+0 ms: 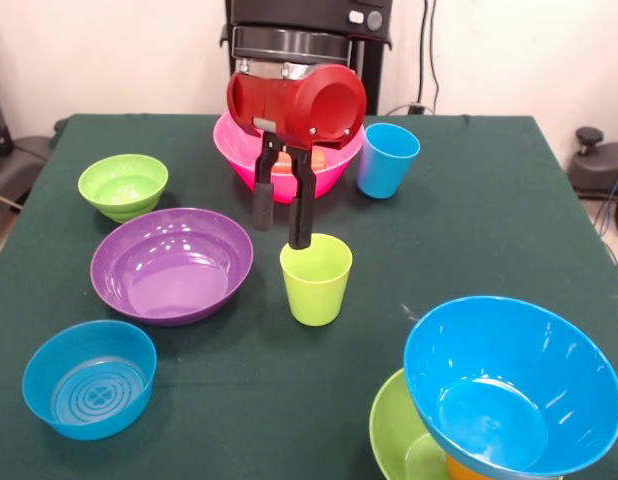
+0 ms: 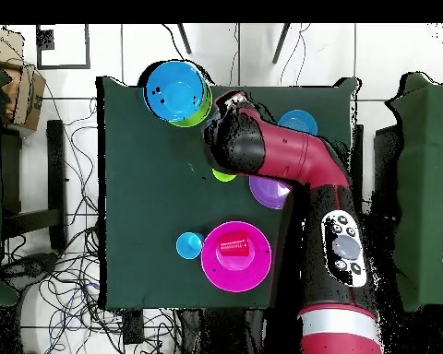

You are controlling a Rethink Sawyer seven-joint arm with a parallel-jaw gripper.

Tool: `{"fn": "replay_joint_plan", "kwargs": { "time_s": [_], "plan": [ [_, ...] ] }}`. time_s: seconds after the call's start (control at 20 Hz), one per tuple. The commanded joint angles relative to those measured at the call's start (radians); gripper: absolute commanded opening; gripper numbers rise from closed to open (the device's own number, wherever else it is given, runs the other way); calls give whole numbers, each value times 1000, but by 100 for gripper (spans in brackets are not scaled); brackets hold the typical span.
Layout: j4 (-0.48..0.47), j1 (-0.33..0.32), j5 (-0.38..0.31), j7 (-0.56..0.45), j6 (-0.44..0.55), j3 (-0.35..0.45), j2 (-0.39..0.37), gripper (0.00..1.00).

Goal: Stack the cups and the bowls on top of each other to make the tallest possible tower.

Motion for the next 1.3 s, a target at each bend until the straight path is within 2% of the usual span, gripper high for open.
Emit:
{"fn": "replay_joint_plan", "kwargs": {
  "time_s": [0.05,0.55,1.0,1.3],
  "plan": [
    [144,-27,10,12,39,97,32,100],
    [131,-2,-3,24,13,64,56,100],
    [130,-4,-34,25,-84,67,106,100],
    [135,-6,-46,14,-109,67,126,100]
  ]
}}
